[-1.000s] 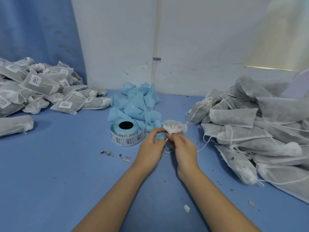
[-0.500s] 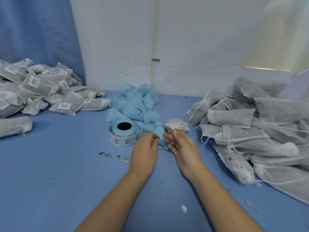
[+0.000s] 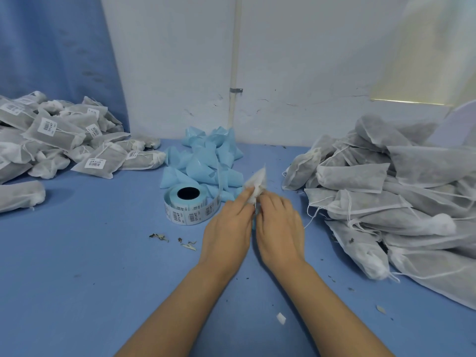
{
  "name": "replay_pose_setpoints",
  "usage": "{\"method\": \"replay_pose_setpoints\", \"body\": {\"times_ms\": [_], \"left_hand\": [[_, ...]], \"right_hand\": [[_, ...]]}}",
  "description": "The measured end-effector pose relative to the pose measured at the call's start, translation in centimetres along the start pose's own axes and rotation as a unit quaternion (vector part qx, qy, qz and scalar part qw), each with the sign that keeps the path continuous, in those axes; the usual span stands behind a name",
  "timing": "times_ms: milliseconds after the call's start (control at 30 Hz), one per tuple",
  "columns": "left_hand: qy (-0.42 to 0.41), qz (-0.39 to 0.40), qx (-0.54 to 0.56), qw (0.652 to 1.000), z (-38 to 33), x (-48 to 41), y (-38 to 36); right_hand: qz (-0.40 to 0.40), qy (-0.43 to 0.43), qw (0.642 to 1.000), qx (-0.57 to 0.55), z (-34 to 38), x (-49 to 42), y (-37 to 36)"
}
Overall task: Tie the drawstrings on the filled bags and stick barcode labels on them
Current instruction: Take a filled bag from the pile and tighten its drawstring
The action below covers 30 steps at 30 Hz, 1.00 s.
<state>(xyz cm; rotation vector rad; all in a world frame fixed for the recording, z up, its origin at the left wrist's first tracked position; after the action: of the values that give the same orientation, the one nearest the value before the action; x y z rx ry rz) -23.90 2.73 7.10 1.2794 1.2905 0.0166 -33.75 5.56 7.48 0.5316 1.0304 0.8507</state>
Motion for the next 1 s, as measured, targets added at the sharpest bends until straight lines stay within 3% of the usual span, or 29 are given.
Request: {"method": "replay_pose_setpoints", "body": {"times_ms": [233,333,500,667,800,1000], "left_hand": [[0.051,0.046,0.059,0.996,1.0,0.4,-1.0],[0.059,0.057,0.066,0.994,1.2,0.5,-1.3],[0.05,0.047,0.086,0.994,0.8,0.6,-1.2],[0.06,0.071,0.084,0.992,0.7,0.6,-1.1],[0.068,0.093,0.085,0.99,0.8,0.5,-1.1],[0.083,0.093,0.11,0.986,1.0,0.5,-1.1]], "right_hand": [[0.019,0.023,1.0,-0.009,0.2,0.2,-0.2],[-0.023,0.029,0.997,-0.074,0.0,0.1,-0.1],[-0.138,-0.018,0.934,-0.329,-0.7,0.4,0.3],[-0.178,-0.064,0.908,-0.374,-1.5,0.3,0.3],[-0.158,-0.13,0.863,-0.463,-1.8,0.1,0.1],[-0.168,-0.167,0.851,-0.469,-2.4,0.0,-0.2]]}}
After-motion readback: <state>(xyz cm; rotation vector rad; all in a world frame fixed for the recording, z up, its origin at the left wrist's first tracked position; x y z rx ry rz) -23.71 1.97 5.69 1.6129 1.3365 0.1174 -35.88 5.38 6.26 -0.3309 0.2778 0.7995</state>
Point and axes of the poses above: each hand's wrist, its own x-axis away from the middle knuckle, its own y-axis out of the back of the hand, z = x × y, the point moved 3 cm from there along -x, towards the middle knuckle, and after that the axes turned 12 degrees about -x, right-handed, at the moved point
